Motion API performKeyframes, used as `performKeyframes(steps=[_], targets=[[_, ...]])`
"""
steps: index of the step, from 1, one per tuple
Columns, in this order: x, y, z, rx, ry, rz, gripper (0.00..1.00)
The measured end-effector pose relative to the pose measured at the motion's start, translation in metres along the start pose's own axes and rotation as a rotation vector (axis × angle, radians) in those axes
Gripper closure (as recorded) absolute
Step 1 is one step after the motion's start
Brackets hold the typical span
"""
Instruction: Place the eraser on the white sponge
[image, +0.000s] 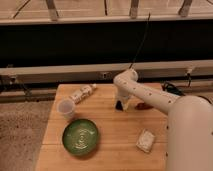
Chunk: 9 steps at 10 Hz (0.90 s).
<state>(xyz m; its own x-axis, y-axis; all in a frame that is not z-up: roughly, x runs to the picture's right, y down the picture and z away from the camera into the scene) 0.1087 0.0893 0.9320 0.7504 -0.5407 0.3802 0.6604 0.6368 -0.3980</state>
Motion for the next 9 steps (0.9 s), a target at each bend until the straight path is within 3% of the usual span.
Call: performKeyframes(steps=[9], targets=[[0.003,0.017,-0.007,0.008,-0.010,0.006,0.95]])
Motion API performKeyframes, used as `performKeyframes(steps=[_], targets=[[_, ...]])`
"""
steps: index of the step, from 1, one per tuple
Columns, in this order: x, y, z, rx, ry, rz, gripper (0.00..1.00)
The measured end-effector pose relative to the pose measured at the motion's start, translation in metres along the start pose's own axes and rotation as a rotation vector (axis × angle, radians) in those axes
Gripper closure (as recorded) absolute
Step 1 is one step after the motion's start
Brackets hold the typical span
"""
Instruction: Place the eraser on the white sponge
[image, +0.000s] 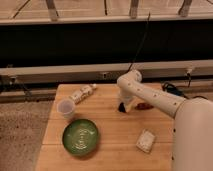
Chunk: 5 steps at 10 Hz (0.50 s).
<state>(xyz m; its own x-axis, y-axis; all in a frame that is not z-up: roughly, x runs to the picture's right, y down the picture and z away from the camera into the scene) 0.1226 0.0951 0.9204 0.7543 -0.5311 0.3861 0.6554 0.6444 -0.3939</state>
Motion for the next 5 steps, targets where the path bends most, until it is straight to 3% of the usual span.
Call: performKeyframes(steps=[2,5], targets=[[-0.002,0.003,-0.003,0.002,-0.006,0.002,1.00],[-0.003,0.012,-0.007,0.001,-0.009,0.005,1.00]])
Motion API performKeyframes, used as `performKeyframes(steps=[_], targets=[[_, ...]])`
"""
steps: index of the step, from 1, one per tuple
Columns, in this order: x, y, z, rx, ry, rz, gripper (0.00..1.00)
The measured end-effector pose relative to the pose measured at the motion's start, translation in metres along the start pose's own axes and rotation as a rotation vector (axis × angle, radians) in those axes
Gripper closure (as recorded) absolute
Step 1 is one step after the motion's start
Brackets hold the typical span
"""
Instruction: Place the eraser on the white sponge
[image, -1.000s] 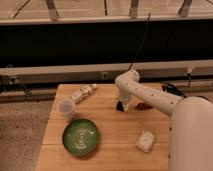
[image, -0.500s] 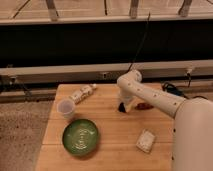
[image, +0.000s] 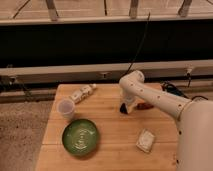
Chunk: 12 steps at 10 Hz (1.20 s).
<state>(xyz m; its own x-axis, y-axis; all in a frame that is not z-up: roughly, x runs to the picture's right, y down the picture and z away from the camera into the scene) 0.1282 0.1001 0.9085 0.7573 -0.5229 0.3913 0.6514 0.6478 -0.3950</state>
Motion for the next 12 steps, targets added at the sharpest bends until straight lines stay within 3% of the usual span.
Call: performKeyframes(steps=[12], targets=[[0.0022,0.0091,-0.0042,-0.002,-0.011,0.005,1.00]])
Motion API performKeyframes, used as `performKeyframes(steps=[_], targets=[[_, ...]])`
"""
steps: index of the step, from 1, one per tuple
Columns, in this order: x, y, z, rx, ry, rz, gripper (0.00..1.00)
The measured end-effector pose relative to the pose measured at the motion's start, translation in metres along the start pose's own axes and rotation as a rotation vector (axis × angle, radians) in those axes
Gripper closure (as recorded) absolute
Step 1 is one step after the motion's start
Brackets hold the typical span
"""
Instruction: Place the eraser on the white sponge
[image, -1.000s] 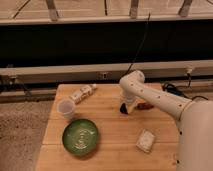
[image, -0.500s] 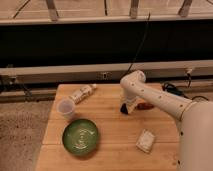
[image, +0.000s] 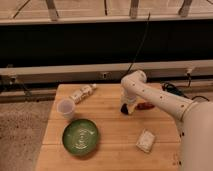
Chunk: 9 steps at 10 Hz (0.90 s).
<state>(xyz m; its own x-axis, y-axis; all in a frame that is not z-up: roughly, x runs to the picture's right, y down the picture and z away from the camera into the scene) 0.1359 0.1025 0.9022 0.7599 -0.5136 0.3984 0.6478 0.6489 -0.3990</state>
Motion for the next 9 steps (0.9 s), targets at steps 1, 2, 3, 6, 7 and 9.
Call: performKeyframes(steps=[1,2,3,6,7,9], targets=[[0.000,0.001,0.000,-0.001,-0.001,0.000,1.00],[0.000,0.002,-0.001,-0.002,-0.002,0.000,1.00],[0.001,0.003,-0.001,-0.003,-0.002,0.000,1.00],[0.000,0.009,-0.005,-0.002,-0.005,0.004,1.00],[0.000,0.010,-0.006,-0.003,-0.006,0.005,1.00],[0.000,0.014,-0.007,-0.002,-0.008,0.007,1.00]])
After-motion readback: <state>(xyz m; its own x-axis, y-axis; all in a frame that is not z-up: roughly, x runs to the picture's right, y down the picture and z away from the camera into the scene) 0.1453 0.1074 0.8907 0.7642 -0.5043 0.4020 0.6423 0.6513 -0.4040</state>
